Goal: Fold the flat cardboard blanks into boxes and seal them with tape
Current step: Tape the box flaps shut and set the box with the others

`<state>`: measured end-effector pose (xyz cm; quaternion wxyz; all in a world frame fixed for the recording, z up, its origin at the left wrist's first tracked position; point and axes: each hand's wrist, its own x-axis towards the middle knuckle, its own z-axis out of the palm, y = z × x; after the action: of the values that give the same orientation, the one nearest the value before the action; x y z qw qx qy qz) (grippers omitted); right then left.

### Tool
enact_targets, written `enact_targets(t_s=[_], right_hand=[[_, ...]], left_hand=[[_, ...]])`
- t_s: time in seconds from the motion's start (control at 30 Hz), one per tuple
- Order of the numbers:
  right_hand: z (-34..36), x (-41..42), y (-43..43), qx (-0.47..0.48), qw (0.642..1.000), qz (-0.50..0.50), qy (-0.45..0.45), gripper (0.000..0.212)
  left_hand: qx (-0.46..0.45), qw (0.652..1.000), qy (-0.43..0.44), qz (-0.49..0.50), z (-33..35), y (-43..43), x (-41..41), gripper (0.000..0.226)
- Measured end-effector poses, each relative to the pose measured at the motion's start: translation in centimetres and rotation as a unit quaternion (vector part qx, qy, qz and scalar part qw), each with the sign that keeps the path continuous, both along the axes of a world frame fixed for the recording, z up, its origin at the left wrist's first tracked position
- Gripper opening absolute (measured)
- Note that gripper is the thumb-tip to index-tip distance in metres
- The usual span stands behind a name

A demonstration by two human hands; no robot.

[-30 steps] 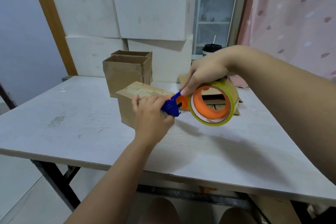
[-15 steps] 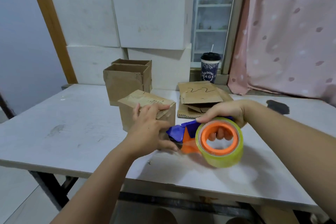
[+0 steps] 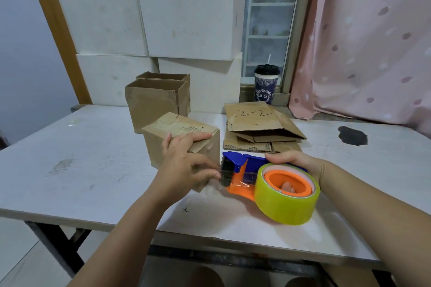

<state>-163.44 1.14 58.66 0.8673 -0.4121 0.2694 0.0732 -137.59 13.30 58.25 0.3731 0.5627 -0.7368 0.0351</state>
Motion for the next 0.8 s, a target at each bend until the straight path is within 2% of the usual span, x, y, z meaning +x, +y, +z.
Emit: enact_targets(t_s=[0.1, 0.2, 0.33, 0.47, 0.6, 0.67, 0.8], right_hand=[[-0.2, -0.1, 0.3, 0.013, 0.998, -0.060, -0.019, 0.049], [-0.6, -0.1, 0.0, -0.011, 0.994, -0.109, -0.028, 0.053], [-0.4, -0.6, -0.6, -0.028, 0.993, -0.114, -0.007, 0.047], [0.3, -0.8, -0.8, -0.081, 0.985, -0.150, 0.033, 0.057], [1.0, -0.9, 0.4, -0.047, 0.991, -0.129, 0.001, 0.053], [1.1, -0.9, 1.2, -0.012, 0.993, -0.112, -0.024, 0.052], [0.9, -0.5, 2.1, -0.045, 0.990, -0.131, -0.037, 0.058]], left_hand=[[0.014, 1.000, 0.006, 0.009, 0.1, -0.1, -0.3, 0.007], [0.022, 0.999, 0.020, 0.012, 0.2, -0.3, -0.3, 0.019], [0.036, 0.999, 0.011, 0.012, 0.2, -0.3, 0.0, 0.016], [0.029, 0.999, 0.022, 0.015, 0.2, -0.2, -0.1, 0.017], [-0.001, 0.999, 0.049, 0.017, 0.1, 0.1, -0.5, 0.021], [-0.024, 0.997, 0.067, 0.025, -0.1, 0.3, -0.8, 0.014], [-0.045, 0.994, 0.096, 0.031, -0.3, 0.3, -1.1, 0.011]])
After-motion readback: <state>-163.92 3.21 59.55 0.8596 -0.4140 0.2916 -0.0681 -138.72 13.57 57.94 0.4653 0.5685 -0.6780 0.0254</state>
